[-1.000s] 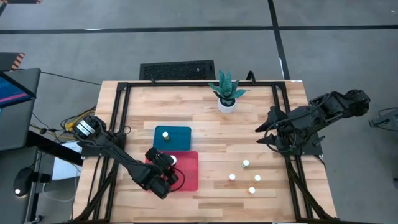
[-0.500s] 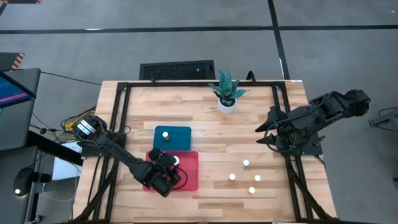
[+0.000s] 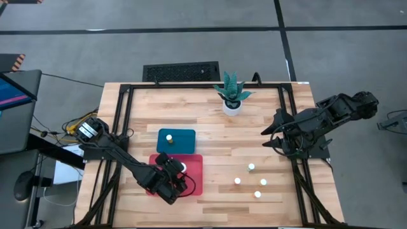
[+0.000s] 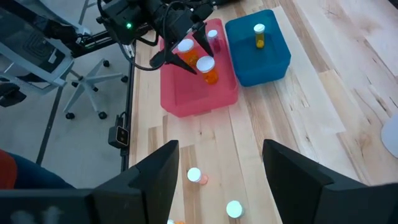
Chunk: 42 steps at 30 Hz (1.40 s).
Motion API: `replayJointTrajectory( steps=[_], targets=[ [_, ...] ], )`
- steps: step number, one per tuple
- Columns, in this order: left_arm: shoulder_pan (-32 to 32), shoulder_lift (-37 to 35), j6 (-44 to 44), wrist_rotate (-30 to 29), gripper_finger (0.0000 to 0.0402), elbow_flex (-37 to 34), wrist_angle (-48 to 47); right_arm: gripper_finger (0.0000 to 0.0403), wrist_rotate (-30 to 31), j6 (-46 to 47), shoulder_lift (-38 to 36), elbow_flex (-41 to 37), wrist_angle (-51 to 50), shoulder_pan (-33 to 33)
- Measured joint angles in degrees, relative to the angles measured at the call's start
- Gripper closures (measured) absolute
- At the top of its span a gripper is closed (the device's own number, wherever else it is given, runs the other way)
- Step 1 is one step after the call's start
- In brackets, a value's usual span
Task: Pick and place medicine bottles into bin by pill shape (circle, oval)
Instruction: Put the large orange capsule bottle into the red bin, then put the small orange capsule bottle into the red bin
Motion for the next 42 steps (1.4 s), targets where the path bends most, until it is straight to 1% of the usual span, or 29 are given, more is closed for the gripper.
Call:
replayJointTrajectory(
  steps=[5, 13, 19, 22, 25, 28, 30, 32, 35, 38, 42],
  targets=[
    [0.0, 0.0, 0.0, -0.4, 0.0122, 2.0, -3.4, 0.0163, 0.0, 0.0, 0.0, 0.0, 0.0, 0.0],
    [0.0, -0.4, 0.0, -0.2, 0.0122, 2.2, -6.3, 0.0163, 0.0, 0.0, 0.0, 0.0, 0.0, 0.0],
    [-0.1, -5.6, 0.1, -0.7, 0.0122, 2.2, -8.5, 0.0163, 0.0, 0.0, 0.0, 0.0, 0.0, 0.0],
    [-0.1, -9.6, 0.1, -1.6, 0.0122, 2.2, -9.8, 0.0163, 0.0, 0.4, 0.0, 0.0, 0.0, 0.0],
    [-0.1, -13.9, 0.1, -2.5, 0.0122, 2.2, -8.7, 0.0163, 0.0, 0.4, 0.0, 0.0, 0.0, 0.0],
    [0.0, -18.0, 2.2, -5.8, 0.0122, 2.2, -3.5, 0.0163, 0.0, 0.5, 0.0, 0.0, 0.0, 0.0],
    [0.1, -19.9, 7.1, -7.4, 0.0122, 2.2, 2.9, 0.0163, 0.0, 0.7, 0.0, 0.0, 0.0, 0.0],
    [0.7, -20.9, 13.9, -7.9, 0.0122, 2.2, 11.0, 0.0163, 0.0, 1.2, 0.0, 0.0, 0.0, 0.0],
    [1.7, -20.7, 25.2, -5.7, 0.0122, 2.2, 24.4, 0.0163, -0.1, 1.6, 0.0, 0.0, 0.0, 0.0],
    [3.2, -18.4, 34.4, -2.1, 0.0122, 2.3, 37.0, 0.0163, -0.1, 1.7, 0.0, 0.0, 0.0, 0.0],
    [5.2, -13.8, 40.4, 0.5, 0.0123, 2.3, 47.6, 0.0163, -0.1, 2.0, 0.0, 0.0, 0.0, 0.0]
  ],
)
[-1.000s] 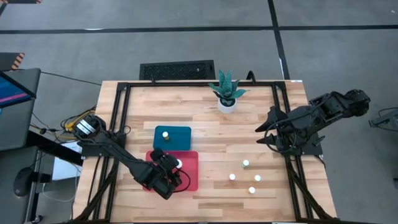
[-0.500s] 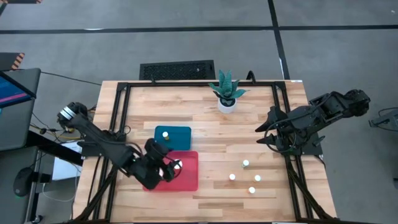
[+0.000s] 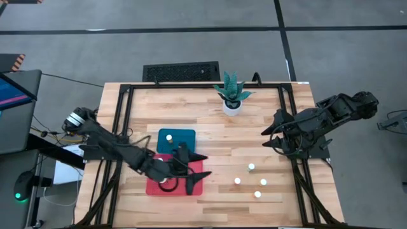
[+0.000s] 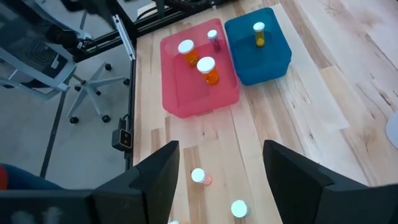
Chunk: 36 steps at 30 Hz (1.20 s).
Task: Pick and place medicine bottles into bin by pill shape (circle, oval)
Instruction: Put the small orange capsule bottle into the red bin
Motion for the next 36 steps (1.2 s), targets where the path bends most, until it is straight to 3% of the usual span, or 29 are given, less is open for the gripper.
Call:
replayJointTrajectory(
  steps=[4, 7, 10, 18, 25, 29, 36],
  targets=[
    [1.9, 6.7, 2.4, 3.8, 0.0123, 1.2, 9.3, 0.0163, 0.0, 2.5, 0.0, 0.0, 0.0, 0.0],
    [2.9, 13.2, 4.3, 8.4, 0.0123, 6.4, 10.3, 0.0163, 0.0, 3.0, 0.3, 0.0, 0.0, 0.0],
    [3.4, 20.2, 7.7, 12.0, 0.0123, 14.2, 9.0, 0.0163, -0.1, 3.1, 0.8, 0.0, 0.0, 0.0],
    [5.5, 36.8, 15.3, 13.5, 0.0123, 37.2, -0.3, 0.0163, -0.2, 2.7, 1.2, 0.0, 0.0, 0.0],
    [8.3, 48.9, 16.4, 20.5, 0.0123, 50.8, -1.9, 0.0163, -0.2, 2.6, 1.2, 0.0, 0.0, 0.0],
    [9.0, 53.7, 17.4, 20.6, 0.0123, 55.4, -3.6, 0.0163, -0.2, 2.5, 1.2, 0.0, 0.0, 0.0],
    [9.4, 57.8, 16.7, 23.2, 0.0123, 56.4, -4.4, 0.0163, -0.2, 2.5, 1.2, 0.0, 0.1, 0.0]
  ],
)
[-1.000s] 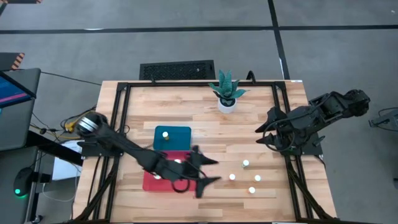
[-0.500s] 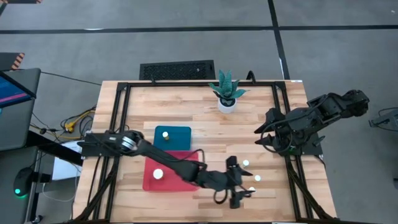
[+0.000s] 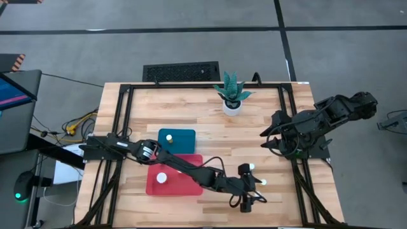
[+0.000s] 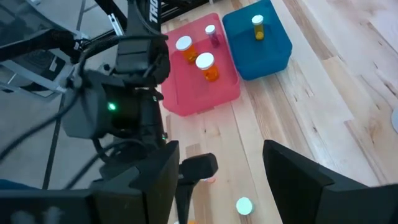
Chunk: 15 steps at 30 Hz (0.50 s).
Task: Pick and place medicine bottles into bin by pill shape (circle, oval)
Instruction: Put the small orange capsule bottle into the red bin
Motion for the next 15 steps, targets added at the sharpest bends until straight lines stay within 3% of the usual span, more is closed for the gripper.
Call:
replayJointTrajectory(
  steps=[15],
  targets=[
    [-0.3, 0.5, 6.7, 0.5, 0.0123, 0.0, -1.5, 0.0163, 0.0, -0.1, 0.0, 0.0, 0.0, 0.0]
  ],
)
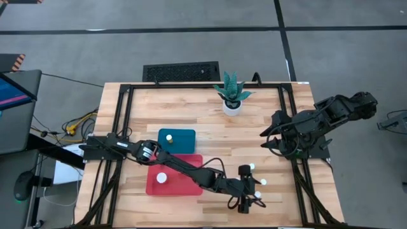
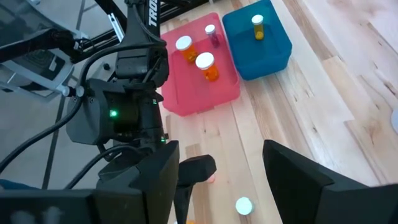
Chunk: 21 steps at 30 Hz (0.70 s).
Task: Pick and place medicine bottles into bin by pill shape (circle, oval)
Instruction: Put the small orange capsule bottle into the red bin
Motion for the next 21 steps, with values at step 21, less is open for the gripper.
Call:
replayJointTrajectory(
  steps=[21],
  targets=[
    [-1.1, 3.7, -0.1, -2.0, 0.0123, 4.7, -0.4, 0.0163, 0.0, -1.3, 0.0, 0.0, 0.0, 0.0]
  ],
)
